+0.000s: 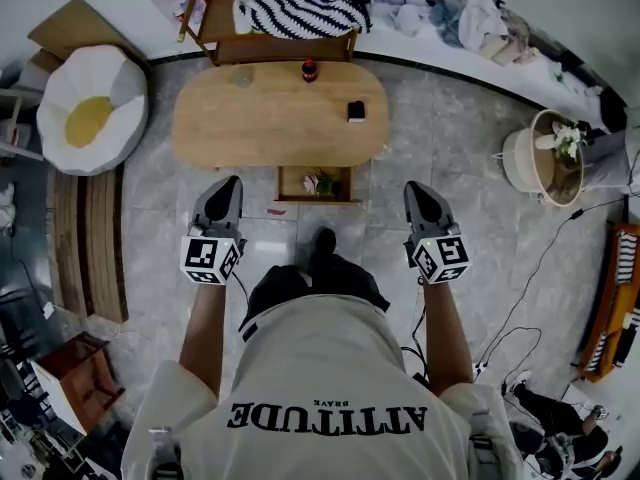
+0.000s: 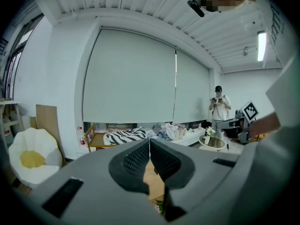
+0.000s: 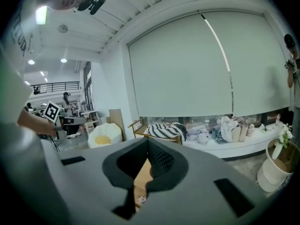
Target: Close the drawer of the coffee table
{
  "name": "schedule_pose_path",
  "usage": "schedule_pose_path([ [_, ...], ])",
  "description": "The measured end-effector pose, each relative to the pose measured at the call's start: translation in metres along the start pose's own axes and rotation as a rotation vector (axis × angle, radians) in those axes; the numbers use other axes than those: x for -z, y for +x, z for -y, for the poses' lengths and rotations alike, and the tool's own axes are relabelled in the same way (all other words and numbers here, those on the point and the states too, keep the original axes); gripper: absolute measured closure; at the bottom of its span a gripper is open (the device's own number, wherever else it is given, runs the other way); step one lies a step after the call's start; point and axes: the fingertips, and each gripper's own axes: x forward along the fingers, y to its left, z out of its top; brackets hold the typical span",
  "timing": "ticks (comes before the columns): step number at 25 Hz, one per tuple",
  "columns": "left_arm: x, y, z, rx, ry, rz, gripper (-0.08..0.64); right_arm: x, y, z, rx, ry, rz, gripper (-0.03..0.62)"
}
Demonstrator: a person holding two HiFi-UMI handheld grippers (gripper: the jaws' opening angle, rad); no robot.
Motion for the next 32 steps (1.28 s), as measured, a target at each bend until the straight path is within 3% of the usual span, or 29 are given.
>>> schedule_pose_path([
  [6,0.008,0.017,0.003,-0.012,-0.005,-0.031,0.538,0.008,0.013,0.017,0.000,0.029,-0.014,0.575],
  [17,0.021,0.031,-0.013,0.019,-0.004,-0.060,0.538,0.026,0.032,0.001,-0.001,0.063,-0.046,0.575],
  [24,0.057,0.046,-0.026,0.074,0.004,-0.110,0.538,0.054,0.049,-0.012,0.045,0.106,-0.074,0.575],
  [32,0.116,0.054,-0.041,0.115,-0.002,-0.165,0.538,0.121,0.064,-0.023,0.123,0.167,-0.137,0.575],
])
